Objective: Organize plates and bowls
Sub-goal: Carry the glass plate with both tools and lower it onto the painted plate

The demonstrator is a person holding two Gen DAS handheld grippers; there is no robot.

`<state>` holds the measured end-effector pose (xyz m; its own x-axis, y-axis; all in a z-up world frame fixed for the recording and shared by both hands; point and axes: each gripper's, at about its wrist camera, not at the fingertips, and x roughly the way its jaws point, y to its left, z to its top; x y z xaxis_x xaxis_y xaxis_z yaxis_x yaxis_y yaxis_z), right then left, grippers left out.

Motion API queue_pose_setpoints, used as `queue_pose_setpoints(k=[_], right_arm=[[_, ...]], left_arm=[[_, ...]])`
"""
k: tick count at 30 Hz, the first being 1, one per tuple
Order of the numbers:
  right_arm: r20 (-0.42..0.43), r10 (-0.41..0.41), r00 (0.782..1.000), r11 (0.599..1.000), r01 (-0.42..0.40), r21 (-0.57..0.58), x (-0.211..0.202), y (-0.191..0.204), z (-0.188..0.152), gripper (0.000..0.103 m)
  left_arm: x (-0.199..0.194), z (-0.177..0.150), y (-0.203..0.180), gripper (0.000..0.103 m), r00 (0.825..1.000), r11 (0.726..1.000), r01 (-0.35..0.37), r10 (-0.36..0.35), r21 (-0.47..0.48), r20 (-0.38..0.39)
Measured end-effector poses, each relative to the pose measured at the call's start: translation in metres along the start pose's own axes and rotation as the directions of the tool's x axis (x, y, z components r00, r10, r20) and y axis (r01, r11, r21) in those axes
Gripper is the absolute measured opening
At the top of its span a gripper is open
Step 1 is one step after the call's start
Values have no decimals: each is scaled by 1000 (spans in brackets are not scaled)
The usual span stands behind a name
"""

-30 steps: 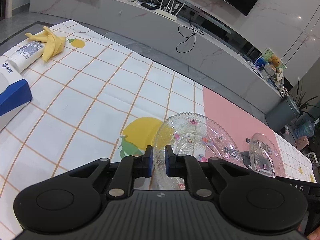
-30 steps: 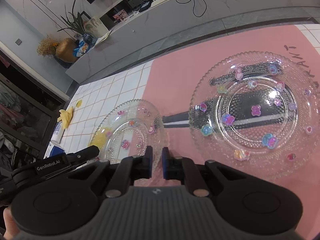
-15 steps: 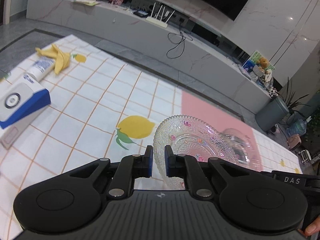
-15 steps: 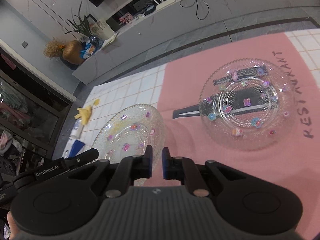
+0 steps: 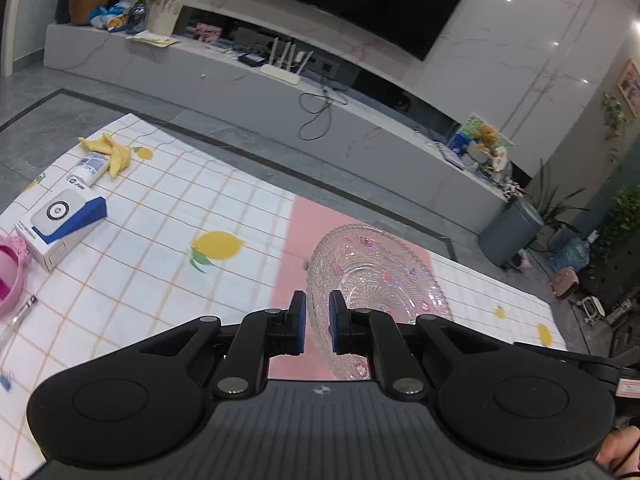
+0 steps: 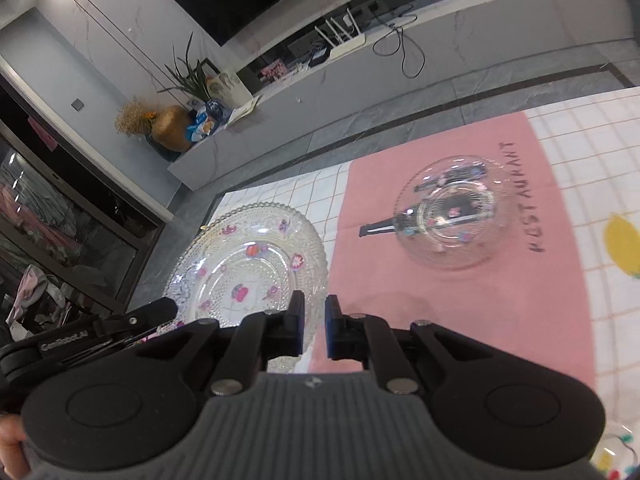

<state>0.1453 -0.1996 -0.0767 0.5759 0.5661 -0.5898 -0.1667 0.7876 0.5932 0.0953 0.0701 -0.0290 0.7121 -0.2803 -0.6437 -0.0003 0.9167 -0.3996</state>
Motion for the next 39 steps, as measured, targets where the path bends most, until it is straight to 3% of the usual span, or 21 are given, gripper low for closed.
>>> queue_pose_setpoints(k=[9, 22, 30, 39], right_arm=[[59, -6, 998, 999, 4, 42, -80, -36, -26, 8], [143, -91, 986, 991, 76, 112, -164, -123, -85, 8], [175, -132, 976, 964, 86, 250, -173, -177, -127, 8], [197, -136, 971, 937, 62, 343, -158, -201, -158, 8]], left_arm=[[-24, -46, -52, 12, 998, 998, 65, -65, 14, 16], [0, -135, -112, 12, 990, 990, 141, -141, 20, -28], [25, -174, -122, 12, 984, 985, 166, -162, 51, -76], [51, -199, -113, 12, 985, 990, 125, -116, 67, -126]])
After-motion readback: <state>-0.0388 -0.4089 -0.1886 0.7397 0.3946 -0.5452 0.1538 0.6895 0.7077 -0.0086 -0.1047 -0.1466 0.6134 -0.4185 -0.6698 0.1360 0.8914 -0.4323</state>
